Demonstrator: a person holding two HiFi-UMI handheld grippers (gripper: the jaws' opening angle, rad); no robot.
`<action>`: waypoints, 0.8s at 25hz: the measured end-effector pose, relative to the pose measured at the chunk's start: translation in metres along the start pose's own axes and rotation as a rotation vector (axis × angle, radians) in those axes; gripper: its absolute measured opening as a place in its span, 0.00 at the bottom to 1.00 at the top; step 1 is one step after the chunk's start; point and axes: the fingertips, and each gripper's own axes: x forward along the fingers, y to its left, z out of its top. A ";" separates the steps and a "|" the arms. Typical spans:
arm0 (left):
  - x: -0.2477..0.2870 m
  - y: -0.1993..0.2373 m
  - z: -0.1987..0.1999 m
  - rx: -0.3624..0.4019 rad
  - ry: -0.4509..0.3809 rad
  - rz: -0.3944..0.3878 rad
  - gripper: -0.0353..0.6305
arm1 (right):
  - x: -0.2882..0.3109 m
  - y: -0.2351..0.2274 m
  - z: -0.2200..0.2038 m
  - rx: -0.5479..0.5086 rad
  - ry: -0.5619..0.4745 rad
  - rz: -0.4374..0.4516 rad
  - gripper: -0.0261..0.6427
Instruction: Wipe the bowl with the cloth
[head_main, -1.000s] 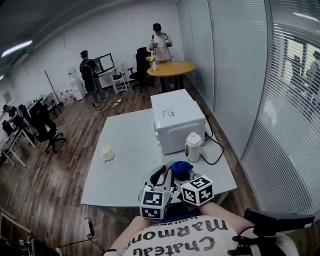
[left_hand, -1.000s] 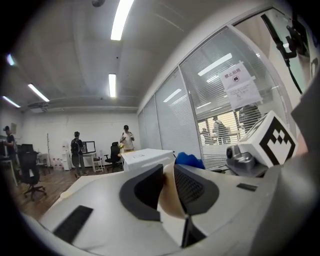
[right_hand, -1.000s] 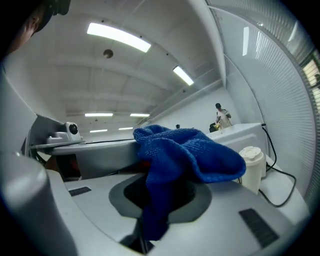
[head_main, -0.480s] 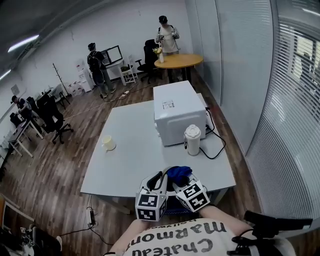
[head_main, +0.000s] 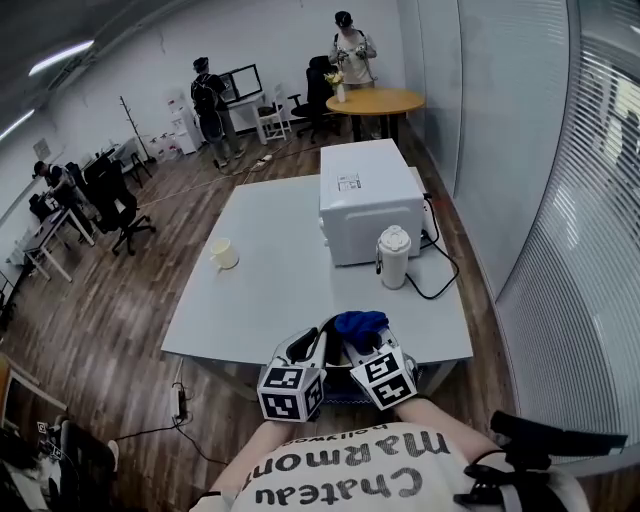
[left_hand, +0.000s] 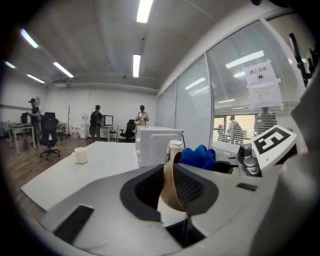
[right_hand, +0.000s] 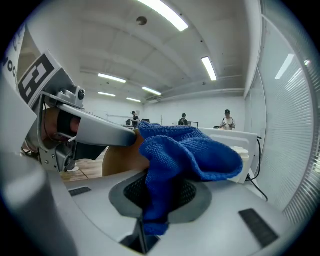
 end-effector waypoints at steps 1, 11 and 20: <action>0.000 0.002 -0.002 -0.020 0.000 0.003 0.16 | 0.000 -0.002 0.000 0.002 -0.001 -0.001 0.14; 0.002 0.009 0.003 -0.042 -0.037 0.005 0.14 | -0.003 -0.016 0.028 0.005 -0.054 -0.024 0.14; 0.004 0.013 0.015 -0.108 -0.076 -0.016 0.13 | -0.011 -0.022 0.045 0.038 -0.102 -0.010 0.14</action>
